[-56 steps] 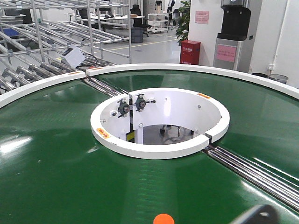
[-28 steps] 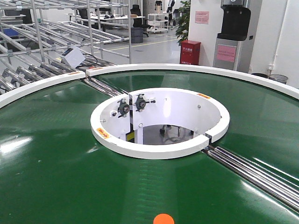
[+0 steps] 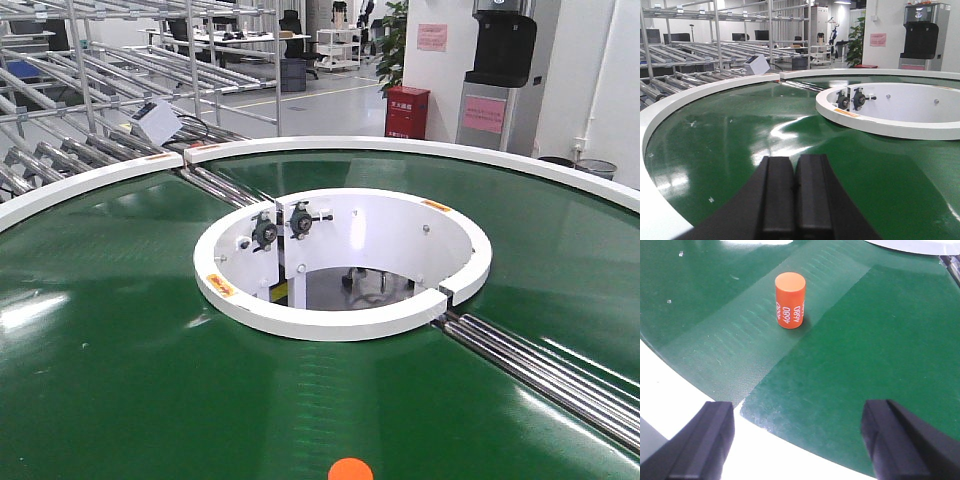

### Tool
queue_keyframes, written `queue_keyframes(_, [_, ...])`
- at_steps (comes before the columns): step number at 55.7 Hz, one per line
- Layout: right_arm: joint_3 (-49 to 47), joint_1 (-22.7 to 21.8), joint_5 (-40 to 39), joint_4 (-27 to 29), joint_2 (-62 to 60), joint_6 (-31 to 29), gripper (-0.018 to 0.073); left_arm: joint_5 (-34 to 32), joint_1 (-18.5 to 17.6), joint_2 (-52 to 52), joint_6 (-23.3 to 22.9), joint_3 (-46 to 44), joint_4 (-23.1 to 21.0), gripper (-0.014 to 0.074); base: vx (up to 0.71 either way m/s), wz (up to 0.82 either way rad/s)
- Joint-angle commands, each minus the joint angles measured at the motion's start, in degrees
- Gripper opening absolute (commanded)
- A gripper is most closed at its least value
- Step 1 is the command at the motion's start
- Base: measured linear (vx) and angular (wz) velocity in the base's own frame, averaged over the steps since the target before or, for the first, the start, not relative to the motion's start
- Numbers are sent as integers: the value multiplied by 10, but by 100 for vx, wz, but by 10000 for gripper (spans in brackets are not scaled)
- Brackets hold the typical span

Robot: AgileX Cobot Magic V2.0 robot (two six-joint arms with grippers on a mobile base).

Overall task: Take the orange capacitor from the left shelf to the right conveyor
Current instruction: 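Raise and withdraw the right gripper from the cylinder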

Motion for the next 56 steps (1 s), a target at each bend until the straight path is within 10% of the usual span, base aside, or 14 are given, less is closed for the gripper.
queue_keyframes(1, [-16,-2,-36,-1,4,-7,491,-47,-3,-7,1,19,-3,-6,0,0])
queue_keyframes(27, [-16,-2,-36,-1,4,-7,-16,-47,-3,-7,1,19,-3,-6,0,0])
queue_keyframes(56, [-16,-2,-27,-2,4,-7,-12,-47,-3,-7,1,19,-3,-6,0,0])
